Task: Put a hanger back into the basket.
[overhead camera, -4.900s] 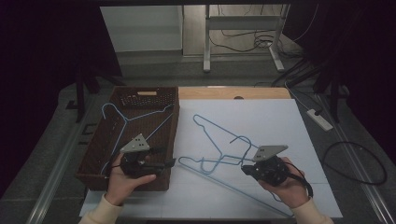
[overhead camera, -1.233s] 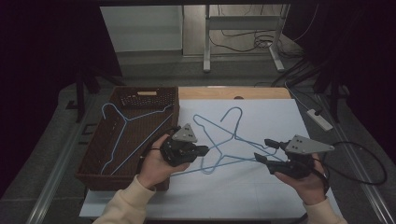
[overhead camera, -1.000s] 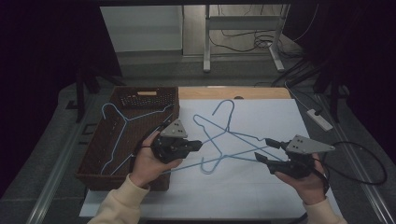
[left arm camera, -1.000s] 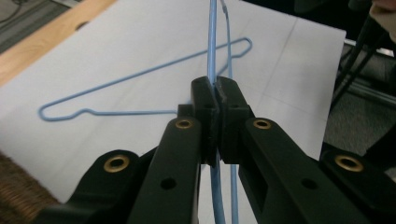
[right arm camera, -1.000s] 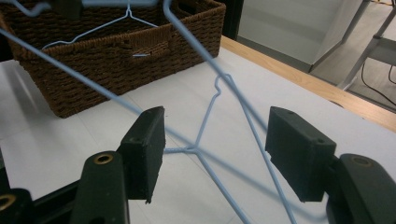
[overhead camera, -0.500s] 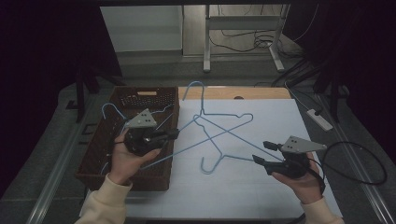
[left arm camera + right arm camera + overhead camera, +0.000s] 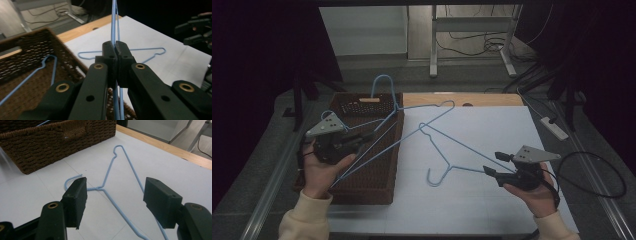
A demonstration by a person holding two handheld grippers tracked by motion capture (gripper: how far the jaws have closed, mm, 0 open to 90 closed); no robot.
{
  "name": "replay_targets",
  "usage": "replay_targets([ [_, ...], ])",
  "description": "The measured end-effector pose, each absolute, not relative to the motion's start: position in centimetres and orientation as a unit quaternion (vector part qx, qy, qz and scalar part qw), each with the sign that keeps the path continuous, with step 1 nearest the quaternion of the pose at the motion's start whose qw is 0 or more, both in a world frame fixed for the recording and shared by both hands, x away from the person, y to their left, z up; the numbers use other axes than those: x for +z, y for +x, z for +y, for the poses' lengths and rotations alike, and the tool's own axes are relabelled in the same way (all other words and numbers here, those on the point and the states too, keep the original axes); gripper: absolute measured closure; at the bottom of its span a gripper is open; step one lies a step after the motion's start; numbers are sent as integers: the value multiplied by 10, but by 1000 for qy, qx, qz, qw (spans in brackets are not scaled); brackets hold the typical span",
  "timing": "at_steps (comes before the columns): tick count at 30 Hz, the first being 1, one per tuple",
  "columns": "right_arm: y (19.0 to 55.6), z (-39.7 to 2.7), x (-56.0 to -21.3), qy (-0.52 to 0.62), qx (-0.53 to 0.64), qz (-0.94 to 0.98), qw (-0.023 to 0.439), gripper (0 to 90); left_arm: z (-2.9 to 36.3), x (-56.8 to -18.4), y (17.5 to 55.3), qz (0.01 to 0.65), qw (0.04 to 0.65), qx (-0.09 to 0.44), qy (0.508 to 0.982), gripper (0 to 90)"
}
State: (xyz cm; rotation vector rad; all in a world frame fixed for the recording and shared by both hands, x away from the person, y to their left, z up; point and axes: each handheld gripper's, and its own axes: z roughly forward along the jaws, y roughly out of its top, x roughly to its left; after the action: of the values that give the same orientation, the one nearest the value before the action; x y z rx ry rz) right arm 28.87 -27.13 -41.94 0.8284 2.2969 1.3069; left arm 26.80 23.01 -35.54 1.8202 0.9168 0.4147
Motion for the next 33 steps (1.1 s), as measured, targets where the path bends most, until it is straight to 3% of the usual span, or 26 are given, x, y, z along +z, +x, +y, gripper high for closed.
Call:
replay_targets([
  [18, 291, -269, -425, 296, 451, 823, 179, 363, 300, -372, 266, 466, 493, 212, 703, 879],
  [33, 293, -268, -428, 296, 448, 825, 176, 362, 317, -387, 270, 500, 463, 225, 696, 879],
])
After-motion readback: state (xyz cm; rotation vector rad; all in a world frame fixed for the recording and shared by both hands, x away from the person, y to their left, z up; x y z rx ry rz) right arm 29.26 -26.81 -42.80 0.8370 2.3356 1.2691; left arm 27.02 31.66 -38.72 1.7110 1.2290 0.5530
